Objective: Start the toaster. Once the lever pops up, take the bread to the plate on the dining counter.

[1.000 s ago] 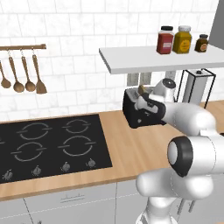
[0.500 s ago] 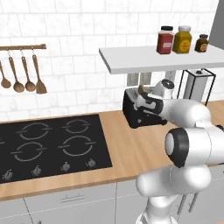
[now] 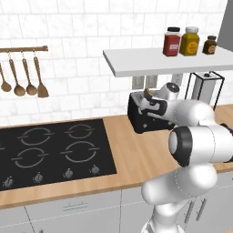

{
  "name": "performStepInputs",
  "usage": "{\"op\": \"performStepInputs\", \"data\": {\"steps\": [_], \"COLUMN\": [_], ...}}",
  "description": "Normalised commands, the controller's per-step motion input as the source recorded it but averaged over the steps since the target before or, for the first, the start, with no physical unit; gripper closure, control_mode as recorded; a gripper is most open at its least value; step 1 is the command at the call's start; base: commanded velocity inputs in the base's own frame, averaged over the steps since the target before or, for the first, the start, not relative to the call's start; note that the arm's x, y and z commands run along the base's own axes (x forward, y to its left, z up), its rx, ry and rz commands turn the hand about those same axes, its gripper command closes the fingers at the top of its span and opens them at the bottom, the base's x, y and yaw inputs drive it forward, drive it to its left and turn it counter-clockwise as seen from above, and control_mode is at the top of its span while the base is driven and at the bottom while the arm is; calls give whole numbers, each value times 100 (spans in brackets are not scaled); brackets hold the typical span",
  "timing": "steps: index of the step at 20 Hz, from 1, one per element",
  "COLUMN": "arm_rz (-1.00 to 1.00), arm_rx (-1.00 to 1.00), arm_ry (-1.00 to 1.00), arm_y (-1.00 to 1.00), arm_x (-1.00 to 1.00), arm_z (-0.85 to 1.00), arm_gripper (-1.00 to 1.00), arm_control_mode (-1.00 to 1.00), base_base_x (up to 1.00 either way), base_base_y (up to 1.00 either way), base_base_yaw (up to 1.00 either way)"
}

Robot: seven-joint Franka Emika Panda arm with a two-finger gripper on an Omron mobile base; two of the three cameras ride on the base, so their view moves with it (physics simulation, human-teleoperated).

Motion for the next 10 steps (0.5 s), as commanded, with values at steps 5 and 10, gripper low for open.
{"op": "performStepInputs", "data": {"steps": [5, 10], "arm_rz": [0, 0], "arm_rx": [0, 0], "arm_ry": [0, 0], "arm_y": [0, 0], "arm_x": [13, 13], "arm_z": [-17, -28], "arm_gripper": [100, 100], "arm_control_mode": [-100, -100], "base_base_x": [0, 0], "base_base_y": [0, 0], "base_base_yaw": [0, 0]}}
